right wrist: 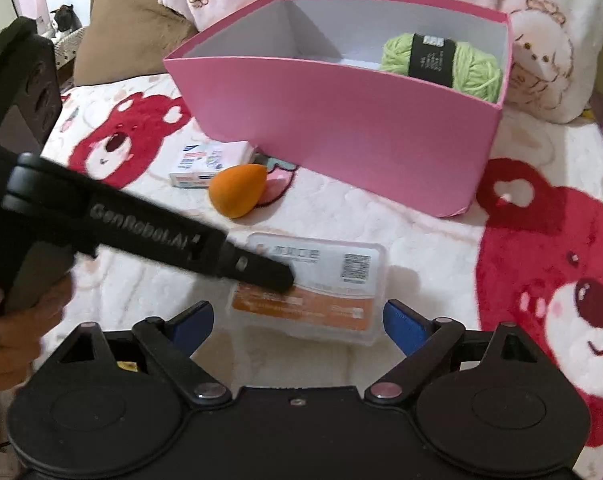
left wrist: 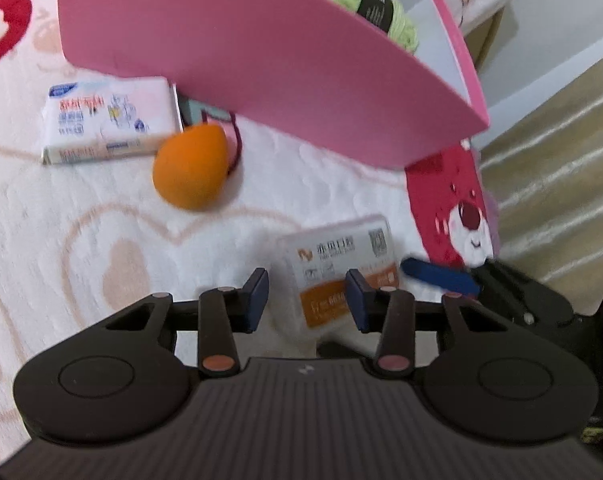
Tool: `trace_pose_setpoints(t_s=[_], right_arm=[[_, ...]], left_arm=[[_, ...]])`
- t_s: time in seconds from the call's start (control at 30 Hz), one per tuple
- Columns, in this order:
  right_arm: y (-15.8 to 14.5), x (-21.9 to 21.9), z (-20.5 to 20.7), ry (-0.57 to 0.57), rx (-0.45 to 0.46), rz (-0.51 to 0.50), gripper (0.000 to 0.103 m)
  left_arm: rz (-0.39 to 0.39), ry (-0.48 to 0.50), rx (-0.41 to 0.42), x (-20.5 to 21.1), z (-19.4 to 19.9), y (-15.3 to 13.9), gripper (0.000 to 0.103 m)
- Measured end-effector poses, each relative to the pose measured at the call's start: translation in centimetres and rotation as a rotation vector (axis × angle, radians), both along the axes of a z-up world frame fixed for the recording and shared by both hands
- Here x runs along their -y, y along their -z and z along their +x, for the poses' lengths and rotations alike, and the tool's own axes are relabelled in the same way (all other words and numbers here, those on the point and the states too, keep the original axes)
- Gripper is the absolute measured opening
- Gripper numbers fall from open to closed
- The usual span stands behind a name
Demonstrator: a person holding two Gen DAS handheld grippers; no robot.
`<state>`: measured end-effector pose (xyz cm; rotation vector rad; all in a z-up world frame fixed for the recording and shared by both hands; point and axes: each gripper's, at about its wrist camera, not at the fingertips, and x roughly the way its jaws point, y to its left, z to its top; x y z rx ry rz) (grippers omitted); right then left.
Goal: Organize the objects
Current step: 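Lower the right tool onto the clear plastic box and grasp it, then carry the clear box into the pink box and release it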
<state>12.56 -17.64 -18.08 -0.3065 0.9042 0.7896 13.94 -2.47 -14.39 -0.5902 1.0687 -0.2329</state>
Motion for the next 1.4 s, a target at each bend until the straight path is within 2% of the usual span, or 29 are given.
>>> trace_pose_setpoints(t_s=[0.07, 0.13, 0.27, 0.4, 0.5, 0.67, 0.87, 1.0, 1.3, 1.4], right_arm=[[0.6, -0.3, -0.3, -0.013, 0.049, -0.031, 0.095], [1.4, -0.5, -0.5, -0.044, 0.044, -0.027, 0.095], [2.5, -1.0, -0.8, -0.048, 0.048, -0.048, 0.095], [1.7, -1.2, -0.9, -0.017, 0.042, -0.041, 0.096], [0.8, -0.8, -0.9, 0.013, 0.035, -0.026, 0.093], [-1.8, -1.0, -2.0, 0.017, 0.069, -0.029, 0.09], [-5.5, -1.3, -3.1, 0.019, 0.102, -0.001, 0.079], [-7.8, -2.4, -3.7, 0.012, 0.13, -0.005, 0.07], [-13.3, -5.0, -1.8, -0.033, 0.195, -0.012, 0.065], [-14.4, -6.3, -0.2, -0.047, 0.189, 0.008, 0.064]], left_arm=[[0.022, 0.016, 0.013, 0.4, -0.3, -0.1, 0.043], [0.038, 0.022, 0.031, 0.7, -0.5, 0.1, 0.045], [0.011, 0.004, 0.05, 0.5, -0.3, 0.5, 0.046], [0.005, 0.015, 0.053, 0.3, -0.3, 0.1, 0.045], [0.017, 0.042, 0.055, 0.4, -0.4, -1.1, 0.041], [0.059, 0.085, 0.087, 0.5, -1.0, -4.1, 0.041], [0.095, 0.105, 0.132, -0.7, -1.8, -8.4, 0.041], [0.135, 0.113, 0.19, -1.6, -2.1, -11.3, 0.041], [0.185, 0.076, 0.278, -3.8, -0.4, -16.9, 0.041], [0.236, 0.066, 0.301, -4.5, 0.6, -18.1, 0.043]])
